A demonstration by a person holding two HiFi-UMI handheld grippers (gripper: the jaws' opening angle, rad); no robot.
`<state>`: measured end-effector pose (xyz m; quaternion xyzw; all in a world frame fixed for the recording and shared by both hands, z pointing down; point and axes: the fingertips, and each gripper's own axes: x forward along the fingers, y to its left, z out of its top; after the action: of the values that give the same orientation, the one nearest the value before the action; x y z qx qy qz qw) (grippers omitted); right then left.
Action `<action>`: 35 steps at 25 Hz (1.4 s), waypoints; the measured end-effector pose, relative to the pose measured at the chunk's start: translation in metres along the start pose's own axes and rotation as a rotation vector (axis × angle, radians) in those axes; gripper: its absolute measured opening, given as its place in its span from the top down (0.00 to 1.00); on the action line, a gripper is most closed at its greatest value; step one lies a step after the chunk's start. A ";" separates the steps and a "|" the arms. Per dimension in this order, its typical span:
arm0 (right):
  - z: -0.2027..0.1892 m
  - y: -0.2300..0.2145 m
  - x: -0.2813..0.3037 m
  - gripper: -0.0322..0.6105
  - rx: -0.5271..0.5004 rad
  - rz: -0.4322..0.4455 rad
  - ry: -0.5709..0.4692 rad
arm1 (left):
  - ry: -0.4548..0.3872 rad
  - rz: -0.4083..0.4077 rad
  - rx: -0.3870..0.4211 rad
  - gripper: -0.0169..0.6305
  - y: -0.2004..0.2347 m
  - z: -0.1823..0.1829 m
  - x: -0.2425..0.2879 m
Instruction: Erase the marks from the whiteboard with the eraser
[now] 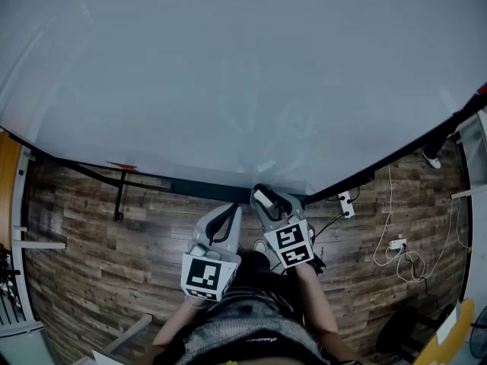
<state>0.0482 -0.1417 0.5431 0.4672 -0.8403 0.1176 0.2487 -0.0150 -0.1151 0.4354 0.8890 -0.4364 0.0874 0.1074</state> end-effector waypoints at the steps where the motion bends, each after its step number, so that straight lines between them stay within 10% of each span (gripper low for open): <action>1: 0.000 0.000 0.001 0.68 0.000 0.001 0.001 | -0.001 0.003 -0.011 0.97 0.000 0.000 -0.001; 35: 0.017 0.005 -0.017 0.71 -0.001 0.025 -0.024 | -0.006 -0.002 0.014 0.97 0.003 -0.005 -0.002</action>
<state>0.0465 -0.1341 0.5194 0.4578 -0.8491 0.1149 0.2374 -0.0187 -0.1144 0.4397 0.8904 -0.4353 0.0876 0.1000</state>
